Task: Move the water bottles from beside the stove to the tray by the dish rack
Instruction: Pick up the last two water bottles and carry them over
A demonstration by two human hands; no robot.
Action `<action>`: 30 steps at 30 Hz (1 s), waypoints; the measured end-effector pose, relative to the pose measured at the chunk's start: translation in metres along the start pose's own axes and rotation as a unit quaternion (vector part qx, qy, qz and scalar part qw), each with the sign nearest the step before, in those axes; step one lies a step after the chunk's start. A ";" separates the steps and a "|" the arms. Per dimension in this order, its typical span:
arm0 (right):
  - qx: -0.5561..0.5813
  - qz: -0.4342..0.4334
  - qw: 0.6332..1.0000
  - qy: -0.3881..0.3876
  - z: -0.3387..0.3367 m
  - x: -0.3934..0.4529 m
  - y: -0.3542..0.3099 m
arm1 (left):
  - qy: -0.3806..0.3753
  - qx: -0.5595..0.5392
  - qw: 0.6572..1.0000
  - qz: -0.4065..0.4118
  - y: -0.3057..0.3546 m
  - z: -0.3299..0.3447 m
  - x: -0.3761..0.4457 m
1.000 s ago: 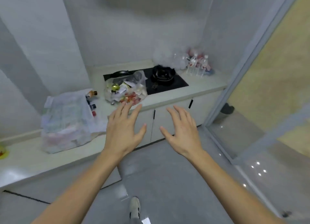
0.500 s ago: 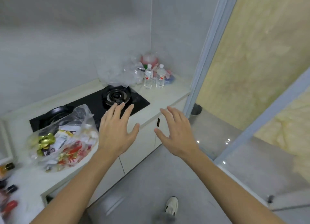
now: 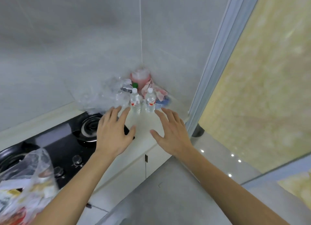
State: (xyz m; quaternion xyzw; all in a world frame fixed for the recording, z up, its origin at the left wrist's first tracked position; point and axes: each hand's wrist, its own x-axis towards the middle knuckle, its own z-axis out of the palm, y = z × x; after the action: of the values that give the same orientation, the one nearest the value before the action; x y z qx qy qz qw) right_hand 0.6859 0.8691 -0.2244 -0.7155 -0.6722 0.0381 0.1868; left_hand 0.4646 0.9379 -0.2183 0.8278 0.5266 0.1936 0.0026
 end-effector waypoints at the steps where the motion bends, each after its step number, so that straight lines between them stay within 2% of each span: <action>1: 0.000 -0.004 1.000 -0.001 0.004 0.017 0.008 | 0.000 -0.001 1.000 -0.004 -0.001 0.008 0.015; 9: -0.012 0.003 0.998 -0.054 0.057 0.159 0.062 | -0.018 -0.022 0.999 -0.033 -0.032 0.090 0.144; 14: 0.015 0.053 0.991 -0.124 0.086 0.240 0.090 | -0.079 -0.060 0.994 -0.043 -0.054 0.144 0.217; 18: 0.017 0.044 0.987 -0.153 0.106 0.295 0.106 | -0.151 -0.072 0.985 -0.049 -0.066 0.179 0.260; 23: -0.008 0.051 0.976 -0.213 0.126 0.337 0.112 | -0.198 -0.063 0.976 -0.071 -0.072 0.203 0.292; 30: -0.015 -0.013 0.971 -0.237 0.129 0.357 0.127 | -0.208 -0.071 0.970 -0.107 -0.071 0.217 0.306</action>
State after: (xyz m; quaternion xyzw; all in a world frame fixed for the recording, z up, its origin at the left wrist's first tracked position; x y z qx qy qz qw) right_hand 0.7999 1.2416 -0.3142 -0.6796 -0.7073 0.1943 0.0118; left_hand 0.5863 1.2799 -0.3363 0.7864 0.5850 0.0525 0.1916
